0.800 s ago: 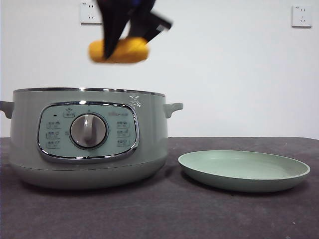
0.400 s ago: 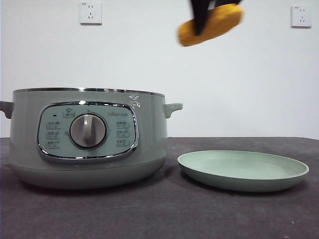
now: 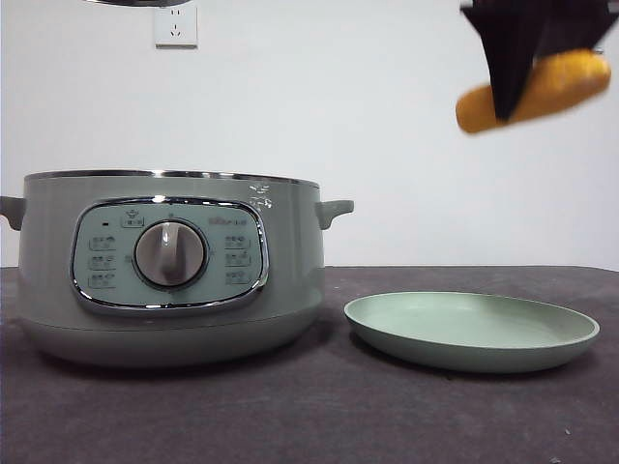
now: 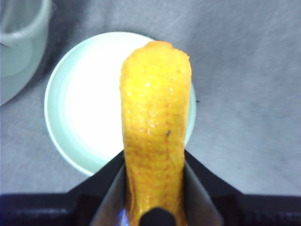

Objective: Take the corn out from the steamer,put the corn on the plate,close the lid

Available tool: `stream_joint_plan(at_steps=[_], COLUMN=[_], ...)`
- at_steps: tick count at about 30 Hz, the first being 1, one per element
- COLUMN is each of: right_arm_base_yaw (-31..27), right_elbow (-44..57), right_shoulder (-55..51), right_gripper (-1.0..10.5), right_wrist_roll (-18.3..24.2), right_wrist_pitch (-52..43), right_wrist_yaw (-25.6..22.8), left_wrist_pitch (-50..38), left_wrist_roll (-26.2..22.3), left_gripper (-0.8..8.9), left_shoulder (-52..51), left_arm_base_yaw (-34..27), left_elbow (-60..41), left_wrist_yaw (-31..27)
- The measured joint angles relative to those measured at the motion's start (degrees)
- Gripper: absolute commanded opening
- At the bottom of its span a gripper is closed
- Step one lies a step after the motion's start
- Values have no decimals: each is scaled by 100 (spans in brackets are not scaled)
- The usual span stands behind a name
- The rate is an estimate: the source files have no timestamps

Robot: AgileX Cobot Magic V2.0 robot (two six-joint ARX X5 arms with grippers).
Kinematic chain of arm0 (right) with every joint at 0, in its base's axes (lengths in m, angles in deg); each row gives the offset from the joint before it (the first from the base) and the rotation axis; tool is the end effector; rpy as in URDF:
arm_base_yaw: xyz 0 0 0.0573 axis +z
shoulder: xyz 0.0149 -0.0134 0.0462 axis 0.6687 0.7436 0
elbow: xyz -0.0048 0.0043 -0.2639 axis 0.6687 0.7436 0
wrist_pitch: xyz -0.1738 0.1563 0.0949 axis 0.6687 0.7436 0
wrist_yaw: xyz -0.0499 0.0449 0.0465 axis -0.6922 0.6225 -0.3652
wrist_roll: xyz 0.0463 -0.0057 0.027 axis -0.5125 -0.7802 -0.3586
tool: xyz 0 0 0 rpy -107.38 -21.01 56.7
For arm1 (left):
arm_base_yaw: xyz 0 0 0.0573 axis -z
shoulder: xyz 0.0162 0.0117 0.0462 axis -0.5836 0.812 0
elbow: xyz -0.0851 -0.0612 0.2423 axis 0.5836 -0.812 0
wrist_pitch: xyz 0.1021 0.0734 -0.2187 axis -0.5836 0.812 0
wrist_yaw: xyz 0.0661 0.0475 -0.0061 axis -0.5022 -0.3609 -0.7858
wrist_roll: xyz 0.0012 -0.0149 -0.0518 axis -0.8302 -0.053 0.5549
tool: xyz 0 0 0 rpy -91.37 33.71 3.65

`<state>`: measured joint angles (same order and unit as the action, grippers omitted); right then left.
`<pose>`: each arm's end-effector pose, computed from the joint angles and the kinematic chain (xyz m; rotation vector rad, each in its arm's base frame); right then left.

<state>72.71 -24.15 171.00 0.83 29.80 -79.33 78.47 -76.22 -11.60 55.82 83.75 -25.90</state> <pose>0.2377 0.1344 0.3263 -0.3410 1.0730 0.2455 0.1546 -0.0568 0.4303 0.1329 0.3562 -0.3649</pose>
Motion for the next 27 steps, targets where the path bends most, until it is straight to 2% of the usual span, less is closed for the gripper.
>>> stream_joint_plan(at_steps=[6, 10, 13, 19, 20, 24, 27], right_arm_base_yaw=[0, -2, 0, -2, -15, -35, -39], right_elbow=[1541, 2184, 2291, 2291, 2291, 2293, 2293], right_shoulder=[-42, 190, 490, 1145, 1237, 1333, 1314], right_gripper=[-13, -13, -12, 11, 33, 305, 347], right_wrist_roll=[-92, -101, -90, -35, -33, -35, -37], right_wrist_pitch=[-1792, -2846, -3215, -3600, -3604, -3644, -3644], right_wrist_yaw=[13, 420, 590, 601, 601, 599, 599], left_wrist_pitch=[-111, -90, -98, -90, -90, -52, -39], left_wrist_roll=[22, 61, 66, 94, 103, 105, 105], left_gripper=[-9, -9, -9, -9, -9, -9, -9], left_shoulder=[4, 7, 9, 87, 107, 144, 160], left_arm_base_yaw=[0, 0, 0, 0, 0, 0, 0], left_elbow=[0, 0, 0, 0, 0, 0, 0], left_wrist_yaw=[33, 61, 144, 170, 173, 168, 173])
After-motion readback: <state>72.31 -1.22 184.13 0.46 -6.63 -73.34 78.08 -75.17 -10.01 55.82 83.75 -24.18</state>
